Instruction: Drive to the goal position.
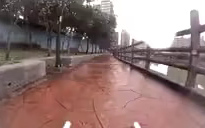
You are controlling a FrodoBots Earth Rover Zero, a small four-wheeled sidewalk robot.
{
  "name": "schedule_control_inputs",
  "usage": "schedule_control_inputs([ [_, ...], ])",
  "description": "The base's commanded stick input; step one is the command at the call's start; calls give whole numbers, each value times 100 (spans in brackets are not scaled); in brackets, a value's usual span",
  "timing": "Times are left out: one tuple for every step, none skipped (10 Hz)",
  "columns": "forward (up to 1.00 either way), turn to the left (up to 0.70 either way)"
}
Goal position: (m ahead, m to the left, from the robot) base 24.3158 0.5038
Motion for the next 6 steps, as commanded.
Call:
schedule_control_inputs([
  [50,23],
  [50,50],
  [50,38],
  [50,11],
  [50,0],
  [50,0],
])
